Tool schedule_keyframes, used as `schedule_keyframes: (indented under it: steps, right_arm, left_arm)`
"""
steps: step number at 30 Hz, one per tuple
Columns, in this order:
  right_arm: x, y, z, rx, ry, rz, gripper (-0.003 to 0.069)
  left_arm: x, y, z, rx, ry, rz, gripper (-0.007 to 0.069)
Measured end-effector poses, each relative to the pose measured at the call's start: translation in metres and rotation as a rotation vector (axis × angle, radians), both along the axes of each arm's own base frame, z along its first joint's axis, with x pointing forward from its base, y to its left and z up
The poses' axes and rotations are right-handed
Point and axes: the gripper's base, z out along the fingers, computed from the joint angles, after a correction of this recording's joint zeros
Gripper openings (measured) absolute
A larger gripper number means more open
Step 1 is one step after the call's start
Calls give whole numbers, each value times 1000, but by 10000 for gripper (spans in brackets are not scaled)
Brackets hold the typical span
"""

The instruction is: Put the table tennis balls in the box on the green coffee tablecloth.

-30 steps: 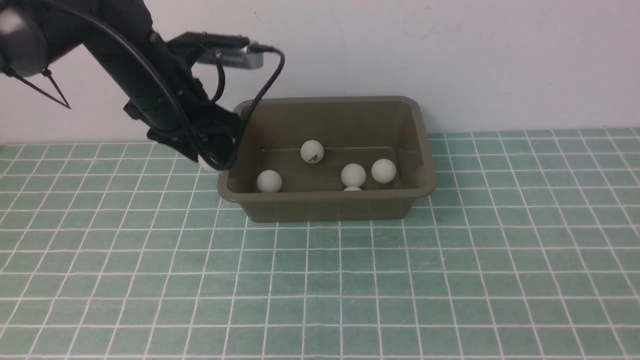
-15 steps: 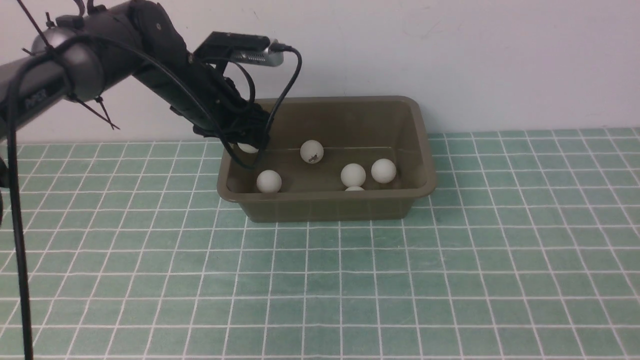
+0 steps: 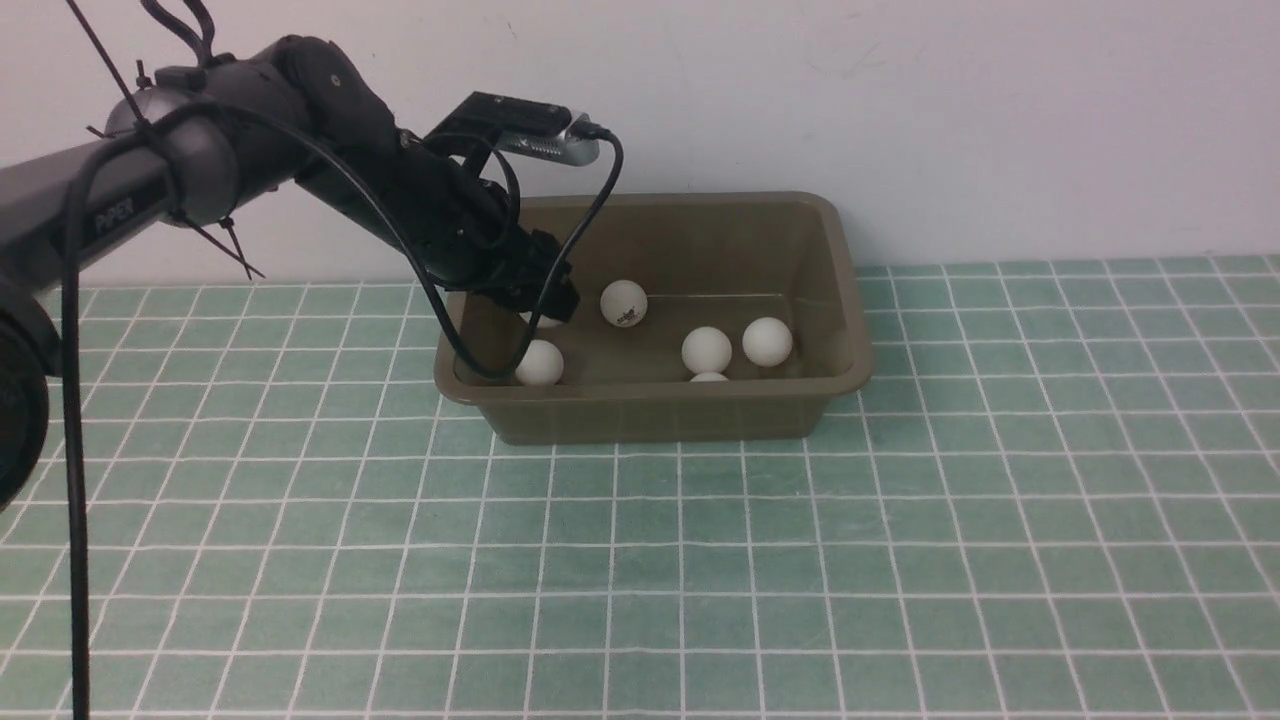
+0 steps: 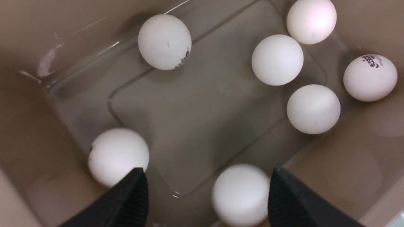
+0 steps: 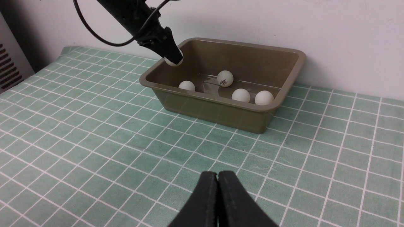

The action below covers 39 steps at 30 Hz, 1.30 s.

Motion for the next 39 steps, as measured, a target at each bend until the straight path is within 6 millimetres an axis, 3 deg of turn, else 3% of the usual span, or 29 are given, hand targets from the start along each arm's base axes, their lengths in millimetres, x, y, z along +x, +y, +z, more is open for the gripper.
schedule_keyframes:
  steps: [2,5,10,16,20,24,29,34,39]
  right_arm:
    - [0,0,0,0,0,0,-15]
    - [0,0,0,0,0,0,-15]
    - [0,0,-1,-4,10,4,-15]
    - [-1,0,-1,-6,15,7,-15]
    - [-1,0,-1,-5,16,8,-15]
    - [-1,1,-1,-5,17,8,-15]
    - [-1,1,-1,-5,17,8,-15]
    - [-1,1,-1,-5,17,8,-15]
    - [-1,1,-2,-5,17,9,-15]
  left_arm:
    - [-2,0,6,0,-6,-5,442]
    - [-11,0,24,-5,-7,-30,318]
    - [-42,4,76,5,-28,-101,34]
    - [-91,13,144,18,-124,-149,-4]
    - [-153,22,181,-16,-195,-152,-4]
    - [-207,32,193,-53,-274,-121,-4]
    - [-264,45,189,-103,-421,-32,-4]
    - [-295,52,178,-145,-475,18,-4]
    - [-311,54,170,-157,-481,20,-4]
